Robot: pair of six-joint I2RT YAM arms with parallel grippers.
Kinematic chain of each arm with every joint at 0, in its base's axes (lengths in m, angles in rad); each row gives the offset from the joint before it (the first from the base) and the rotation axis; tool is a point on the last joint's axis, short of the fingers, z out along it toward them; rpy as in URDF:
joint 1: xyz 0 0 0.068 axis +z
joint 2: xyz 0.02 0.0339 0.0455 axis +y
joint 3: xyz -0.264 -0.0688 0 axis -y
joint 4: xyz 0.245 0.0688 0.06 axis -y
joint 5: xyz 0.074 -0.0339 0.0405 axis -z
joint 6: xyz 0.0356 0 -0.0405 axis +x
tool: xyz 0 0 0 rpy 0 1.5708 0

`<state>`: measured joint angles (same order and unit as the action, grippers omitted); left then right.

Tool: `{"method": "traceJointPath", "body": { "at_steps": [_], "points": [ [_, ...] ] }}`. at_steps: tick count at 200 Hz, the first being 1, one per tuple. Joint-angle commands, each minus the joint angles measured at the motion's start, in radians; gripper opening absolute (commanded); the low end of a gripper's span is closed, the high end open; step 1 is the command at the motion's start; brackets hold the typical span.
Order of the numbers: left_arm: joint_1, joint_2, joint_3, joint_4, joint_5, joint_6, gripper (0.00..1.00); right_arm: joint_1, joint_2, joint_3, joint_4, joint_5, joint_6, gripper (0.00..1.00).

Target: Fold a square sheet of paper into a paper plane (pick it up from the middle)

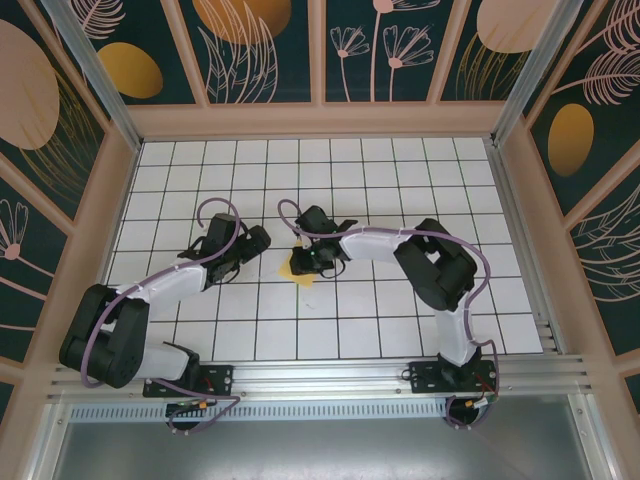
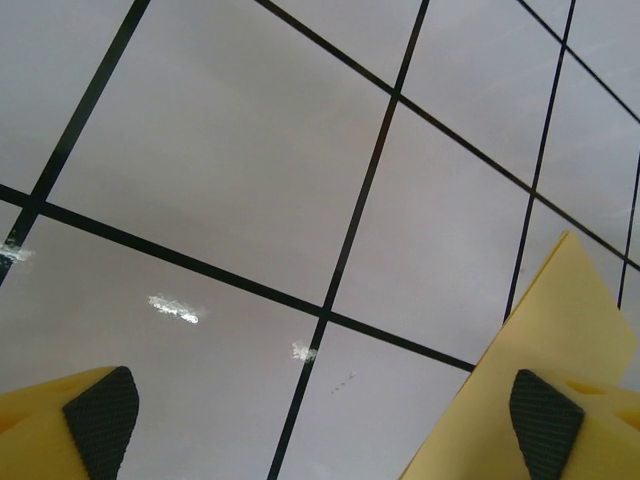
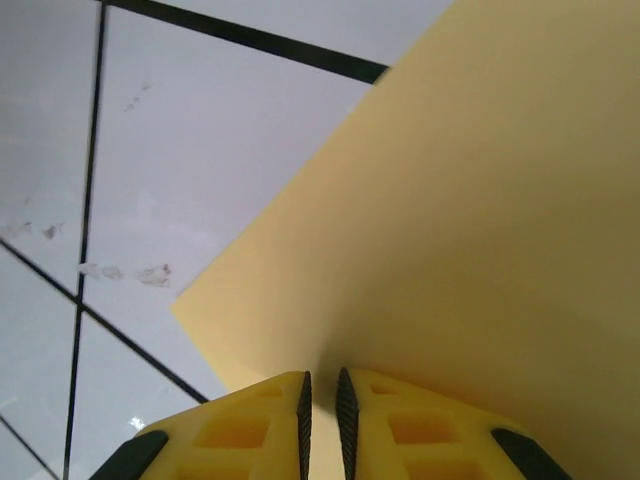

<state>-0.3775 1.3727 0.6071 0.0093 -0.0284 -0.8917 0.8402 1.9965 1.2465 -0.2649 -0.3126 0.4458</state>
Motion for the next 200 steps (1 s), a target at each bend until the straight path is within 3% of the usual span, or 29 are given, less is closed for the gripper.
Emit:
{"method": "traceJointPath", "body": {
  "at_steps": [1, 43, 67, 106, 159, 200],
  "points": [
    [0.006, -0.021, -0.015, 0.041, -0.003, 0.016, 0.98, -0.017, -0.048, -0.058, -0.164, -0.007, -0.15, 0.17],
    [0.007, -0.02, -0.019, 0.076, 0.04, 0.036, 0.99, -0.091, -0.139, -0.115, -0.185, 0.074, -0.274, 0.2],
    [0.007, -0.024, -0.021, 0.086, 0.06, 0.027, 0.98, -0.116, -0.232, -0.134, -0.078, 0.101, -0.172, 0.3],
    [0.006, -0.064, -0.044, 0.112, 0.114, 0.024, 0.99, -0.118, -0.268, -0.189, 0.073, 0.27, 0.069, 0.47],
    [0.006, -0.071, -0.049, 0.143, 0.21, -0.001, 0.99, -0.124, -0.145, -0.105, 0.037, 0.242, 0.152, 0.45],
    [0.006, -0.069, -0.084, 0.185, 0.26, -0.024, 0.99, -0.097, -0.154, -0.151, 0.039, 0.147, 0.2, 0.45]
  ]
}}
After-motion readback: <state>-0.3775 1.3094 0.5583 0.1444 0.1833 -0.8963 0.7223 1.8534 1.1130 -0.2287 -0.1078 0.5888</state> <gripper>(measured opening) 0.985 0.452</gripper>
